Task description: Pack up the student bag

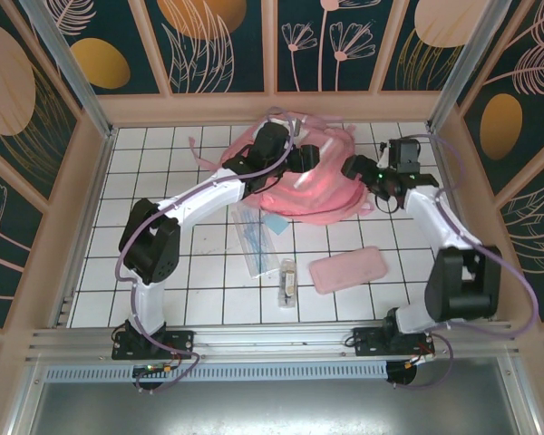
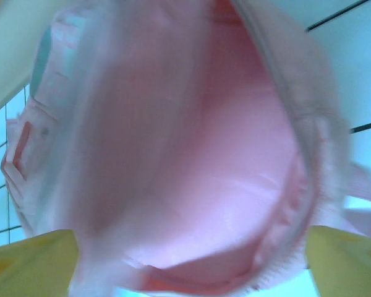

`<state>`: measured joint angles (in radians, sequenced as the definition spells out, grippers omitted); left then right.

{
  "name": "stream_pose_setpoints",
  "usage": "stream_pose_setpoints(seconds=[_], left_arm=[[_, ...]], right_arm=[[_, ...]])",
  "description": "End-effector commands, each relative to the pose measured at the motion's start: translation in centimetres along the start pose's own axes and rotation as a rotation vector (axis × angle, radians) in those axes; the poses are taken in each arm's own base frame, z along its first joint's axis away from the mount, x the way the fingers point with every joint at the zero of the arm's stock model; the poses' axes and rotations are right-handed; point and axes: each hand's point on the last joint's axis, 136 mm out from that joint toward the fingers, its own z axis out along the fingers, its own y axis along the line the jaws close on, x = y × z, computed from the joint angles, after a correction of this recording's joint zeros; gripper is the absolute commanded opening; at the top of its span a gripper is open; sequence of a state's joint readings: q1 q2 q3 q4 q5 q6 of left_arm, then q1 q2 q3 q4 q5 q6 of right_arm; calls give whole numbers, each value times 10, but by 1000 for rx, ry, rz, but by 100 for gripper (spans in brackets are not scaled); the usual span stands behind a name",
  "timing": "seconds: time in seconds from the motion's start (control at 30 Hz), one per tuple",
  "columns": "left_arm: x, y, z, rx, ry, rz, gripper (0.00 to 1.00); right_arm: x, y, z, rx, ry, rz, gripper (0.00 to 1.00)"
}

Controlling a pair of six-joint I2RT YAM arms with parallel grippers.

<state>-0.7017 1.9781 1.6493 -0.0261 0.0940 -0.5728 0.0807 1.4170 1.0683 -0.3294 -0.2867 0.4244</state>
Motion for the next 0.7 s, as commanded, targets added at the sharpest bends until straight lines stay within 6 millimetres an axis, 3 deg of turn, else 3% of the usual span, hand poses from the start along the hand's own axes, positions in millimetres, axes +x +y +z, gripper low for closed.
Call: stream_pose_setpoints(seconds=[0.0,0.17,0.37,0.4,0.5,0.67], left_arm=[[-12,-3,-25,12,-59,-53,75],[8,34,-66,-86,-122,-173,86],[36,96,-109,-218,-219,-372,89],[51,113,-112,-244,-210,-412,89],[72,143,-113,-260,-202,-523,86],[95,175,-104,-296,-194,-583,75]], right_arm=[[-4,-3,-30,65,-114,-62,99],[0,27,-40,-68,-168,-72,99],[8,70,-34,-205,-230,-145,99],[10,75,-31,-215,-227,-150,99],[11,84,-24,-216,-217,-155,99],[14,92,-19,-255,-195,-141,99]])
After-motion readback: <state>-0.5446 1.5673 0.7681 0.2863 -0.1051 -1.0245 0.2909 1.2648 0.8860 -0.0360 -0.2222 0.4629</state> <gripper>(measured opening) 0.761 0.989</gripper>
